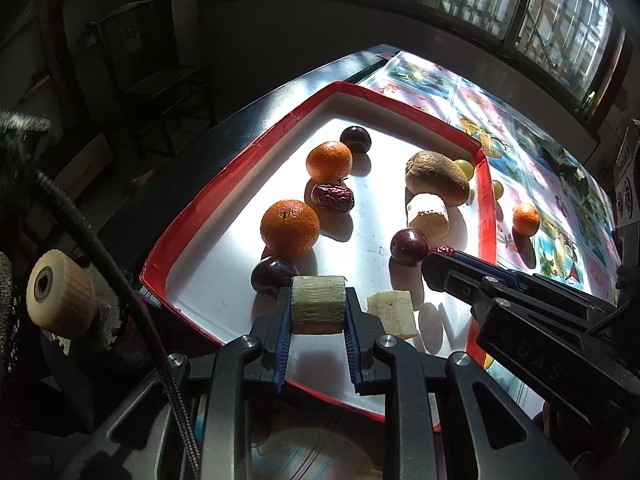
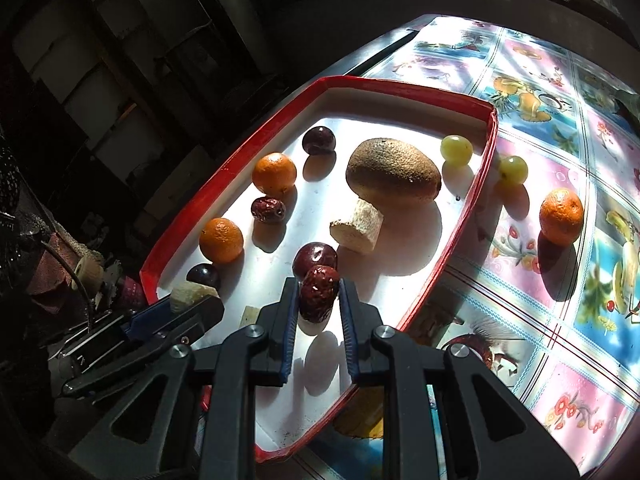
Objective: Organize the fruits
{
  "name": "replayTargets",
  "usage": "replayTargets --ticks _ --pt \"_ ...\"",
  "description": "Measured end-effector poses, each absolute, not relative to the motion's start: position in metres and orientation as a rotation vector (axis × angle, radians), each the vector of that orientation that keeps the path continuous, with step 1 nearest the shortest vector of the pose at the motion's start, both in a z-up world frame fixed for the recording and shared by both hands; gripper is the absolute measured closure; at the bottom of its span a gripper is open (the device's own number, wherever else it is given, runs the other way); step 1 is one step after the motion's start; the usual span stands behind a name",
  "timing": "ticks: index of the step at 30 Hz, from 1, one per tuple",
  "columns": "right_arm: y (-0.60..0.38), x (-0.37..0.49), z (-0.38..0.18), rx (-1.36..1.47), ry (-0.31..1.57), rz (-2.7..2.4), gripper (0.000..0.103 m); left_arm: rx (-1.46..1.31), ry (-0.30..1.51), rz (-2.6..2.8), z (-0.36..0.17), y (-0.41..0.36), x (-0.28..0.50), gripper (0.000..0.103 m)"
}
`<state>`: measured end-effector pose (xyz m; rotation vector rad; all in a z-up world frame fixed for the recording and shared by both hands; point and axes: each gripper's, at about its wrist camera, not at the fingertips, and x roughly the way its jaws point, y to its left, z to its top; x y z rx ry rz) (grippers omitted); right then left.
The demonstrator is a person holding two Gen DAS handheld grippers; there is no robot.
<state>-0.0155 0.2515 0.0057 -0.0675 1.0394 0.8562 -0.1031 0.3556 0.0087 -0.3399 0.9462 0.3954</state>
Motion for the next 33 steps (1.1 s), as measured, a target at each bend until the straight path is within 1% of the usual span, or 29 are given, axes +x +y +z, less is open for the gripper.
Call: replayTargets --ticks 17,23,26,27,28,30,31,33 --pt "0.257 -0.009 -0.001 -0.078 1.049 0.871 0.08 -0.307 0.966 0.376 0.002 0.347 -0.097 0.08" --pt "0.253 -0.007 -0.001 -0.07 1.055 0.873 0.08 -0.3 0.967 0.375 0.001 0.346 -0.098 0.078" --pt "0.251 -0.008 0.0 -0.069 1.053 0.881 0.079 -0.292 0.96 0.386 0.002 0.345 -0.1 0.07" --pt "0.25 -0.009 0.0 -0.069 1.051 0.882 0.078 -0.289 0.957 0.391 0.003 0.345 -0.101 0.064" --pt "0.249 -0.01 0.001 -0.071 1.051 0.884 0.074 -0.291 0.951 0.392 0.004 0.345 -0.103 0.06" --pt "0.247 -0.01 0.001 -0.069 1.045 0.897 0.07 -0.288 0.946 0.396 0.005 0.345 -0.106 0.057" --pt "0.245 -0.011 0.002 -0.067 1.041 0.908 0.067 -0.287 0.945 0.4 0.006 0.344 -0.107 0.054" --pt "0.242 -0.015 0.005 -0.072 1.028 0.93 0.062 -0.285 0.937 0.397 0.008 0.342 -0.111 0.05"
